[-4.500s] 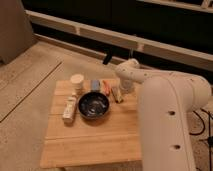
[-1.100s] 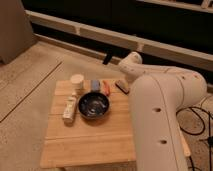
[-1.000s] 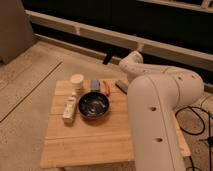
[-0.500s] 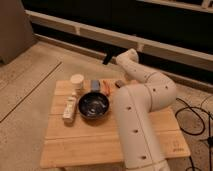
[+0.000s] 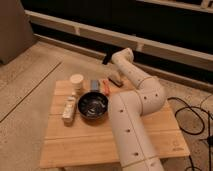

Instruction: Push the eraser across the table

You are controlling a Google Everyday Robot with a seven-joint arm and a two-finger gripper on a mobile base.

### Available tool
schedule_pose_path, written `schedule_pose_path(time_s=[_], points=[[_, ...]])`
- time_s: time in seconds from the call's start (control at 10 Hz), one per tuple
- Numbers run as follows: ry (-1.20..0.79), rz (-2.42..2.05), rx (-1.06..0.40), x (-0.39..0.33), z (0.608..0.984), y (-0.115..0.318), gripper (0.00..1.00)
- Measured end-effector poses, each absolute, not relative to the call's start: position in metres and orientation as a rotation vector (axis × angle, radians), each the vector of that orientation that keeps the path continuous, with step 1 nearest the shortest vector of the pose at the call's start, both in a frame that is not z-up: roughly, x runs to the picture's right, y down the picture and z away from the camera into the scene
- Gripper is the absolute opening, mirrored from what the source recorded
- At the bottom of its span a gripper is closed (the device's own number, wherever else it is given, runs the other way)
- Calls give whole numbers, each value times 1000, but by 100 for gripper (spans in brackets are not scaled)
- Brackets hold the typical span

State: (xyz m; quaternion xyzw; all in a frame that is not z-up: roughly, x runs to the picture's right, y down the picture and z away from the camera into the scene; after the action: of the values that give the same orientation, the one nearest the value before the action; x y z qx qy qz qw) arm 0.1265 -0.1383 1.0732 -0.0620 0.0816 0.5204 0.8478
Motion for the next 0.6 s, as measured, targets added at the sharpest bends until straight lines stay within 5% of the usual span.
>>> schedule_pose_path(time_s=[0.6], points=[[-216,1058,47,75,1051,-228,65]])
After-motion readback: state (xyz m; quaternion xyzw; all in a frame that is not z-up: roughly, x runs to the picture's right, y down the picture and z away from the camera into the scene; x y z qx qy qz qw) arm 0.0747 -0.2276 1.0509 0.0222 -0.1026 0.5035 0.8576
